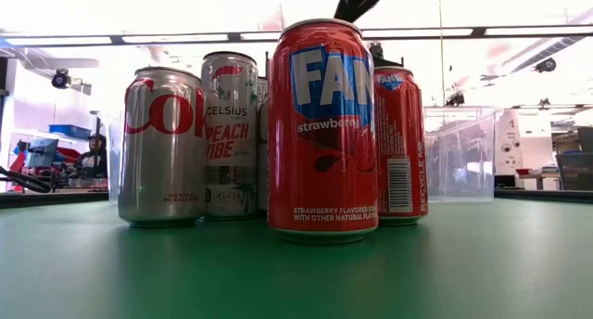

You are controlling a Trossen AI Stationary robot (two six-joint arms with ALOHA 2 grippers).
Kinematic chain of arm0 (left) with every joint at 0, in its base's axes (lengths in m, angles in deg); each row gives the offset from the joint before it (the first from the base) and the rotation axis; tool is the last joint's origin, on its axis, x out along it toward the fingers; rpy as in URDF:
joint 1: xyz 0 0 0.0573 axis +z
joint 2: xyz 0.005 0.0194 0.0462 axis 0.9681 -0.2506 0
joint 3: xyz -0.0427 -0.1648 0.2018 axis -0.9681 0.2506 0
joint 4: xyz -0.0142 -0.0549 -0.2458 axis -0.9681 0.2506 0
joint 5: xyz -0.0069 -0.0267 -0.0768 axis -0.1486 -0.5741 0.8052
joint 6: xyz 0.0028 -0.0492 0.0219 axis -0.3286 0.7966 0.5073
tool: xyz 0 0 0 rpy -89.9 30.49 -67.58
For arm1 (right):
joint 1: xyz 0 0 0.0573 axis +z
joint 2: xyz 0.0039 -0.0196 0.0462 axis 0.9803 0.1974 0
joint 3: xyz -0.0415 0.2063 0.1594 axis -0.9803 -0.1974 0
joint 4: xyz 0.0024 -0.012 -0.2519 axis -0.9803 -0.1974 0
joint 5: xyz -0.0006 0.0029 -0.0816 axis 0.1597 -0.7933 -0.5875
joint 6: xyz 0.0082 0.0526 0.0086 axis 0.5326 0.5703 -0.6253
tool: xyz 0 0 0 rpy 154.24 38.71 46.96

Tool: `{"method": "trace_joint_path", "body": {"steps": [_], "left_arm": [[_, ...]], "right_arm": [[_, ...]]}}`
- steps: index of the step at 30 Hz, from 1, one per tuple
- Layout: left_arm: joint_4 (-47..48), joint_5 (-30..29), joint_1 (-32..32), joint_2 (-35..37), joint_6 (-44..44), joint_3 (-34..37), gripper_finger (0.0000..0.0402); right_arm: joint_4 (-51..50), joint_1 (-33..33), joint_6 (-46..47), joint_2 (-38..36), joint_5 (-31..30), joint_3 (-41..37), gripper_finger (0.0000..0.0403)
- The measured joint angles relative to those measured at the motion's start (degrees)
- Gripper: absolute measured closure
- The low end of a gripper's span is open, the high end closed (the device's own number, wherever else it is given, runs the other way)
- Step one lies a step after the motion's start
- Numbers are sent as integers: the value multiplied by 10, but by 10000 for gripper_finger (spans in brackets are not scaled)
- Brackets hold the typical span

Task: Sort soda cans
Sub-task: Put the top right white soda can into the top right transparent bin

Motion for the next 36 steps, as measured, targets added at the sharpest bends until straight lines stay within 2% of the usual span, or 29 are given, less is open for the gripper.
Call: {"method": "trace_joint_path", "body": {"steps": [4, 8, 19, 36], "left_arm": [[0, 0, 0, 0, 4, 0, 180], [1, 0, 0, 0, 6, 4, 180], [0, 0, 0, 0, 6, 7, 180], [-5, 0, 0, 0, 6, 7, 180]], "right_arm": [[2, -17, 0, 15, 1, -13, 48], [15, -22, -3, 29, 20, -19, 53], [14, -31, -5, 32, 21, -30, 58], [55, -33, -2, 31, 20, -73, 134]]}}
